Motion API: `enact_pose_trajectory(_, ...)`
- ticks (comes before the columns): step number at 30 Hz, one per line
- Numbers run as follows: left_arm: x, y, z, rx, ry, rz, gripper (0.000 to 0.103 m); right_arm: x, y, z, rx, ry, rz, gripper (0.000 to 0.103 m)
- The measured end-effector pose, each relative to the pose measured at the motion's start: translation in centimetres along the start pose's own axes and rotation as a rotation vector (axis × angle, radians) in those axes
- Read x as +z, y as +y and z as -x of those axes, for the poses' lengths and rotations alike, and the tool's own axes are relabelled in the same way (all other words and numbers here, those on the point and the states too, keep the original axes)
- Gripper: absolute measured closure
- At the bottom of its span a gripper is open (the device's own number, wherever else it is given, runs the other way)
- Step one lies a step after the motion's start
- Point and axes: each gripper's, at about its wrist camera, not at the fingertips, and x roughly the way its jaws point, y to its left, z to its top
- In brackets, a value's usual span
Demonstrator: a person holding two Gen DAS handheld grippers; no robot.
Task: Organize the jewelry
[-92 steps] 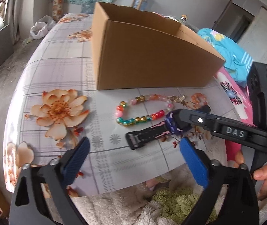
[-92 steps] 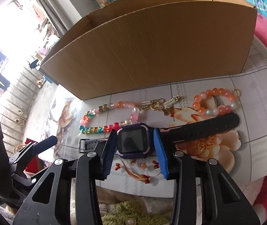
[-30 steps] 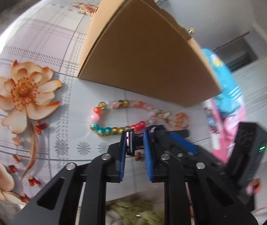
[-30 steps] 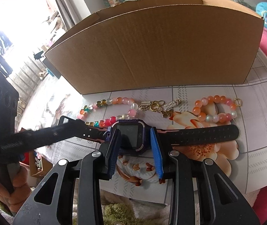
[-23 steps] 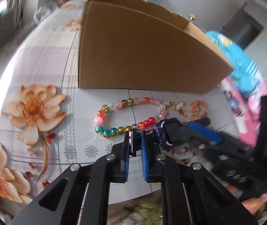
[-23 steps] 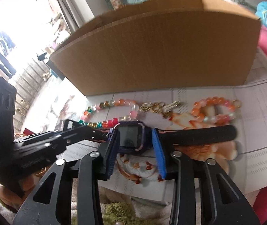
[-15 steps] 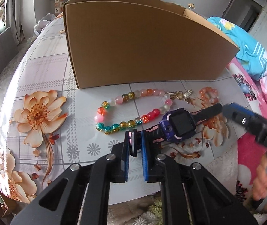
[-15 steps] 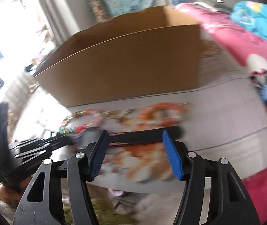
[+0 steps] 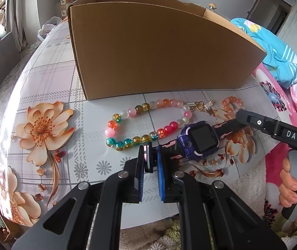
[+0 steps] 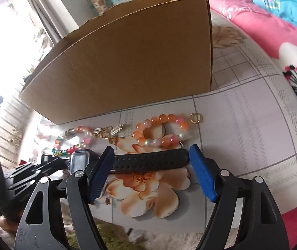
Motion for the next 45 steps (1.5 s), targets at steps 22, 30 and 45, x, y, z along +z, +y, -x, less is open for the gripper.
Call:
enact_pose_trajectory(22,0.0,-0.7,0.1,0.012,-0.029,-0.045,0.093,-1.4,3.6,-0.3,0.147,-0.007,-0.021,0.086)
enact_pose_trajectory(30,1.7,-0.5,5.8,-0.087,-0.122,-0.096,0.094,-0.1,6.7,5.0,0.180,-0.077,0.069,0.089)
enact_pose_trajectory(45,22.9,3.9,3.3,0.050,-0.051,-0.149,0.094,18.4,11.0,-1.7,0.157,0.023,0.219,0.089)
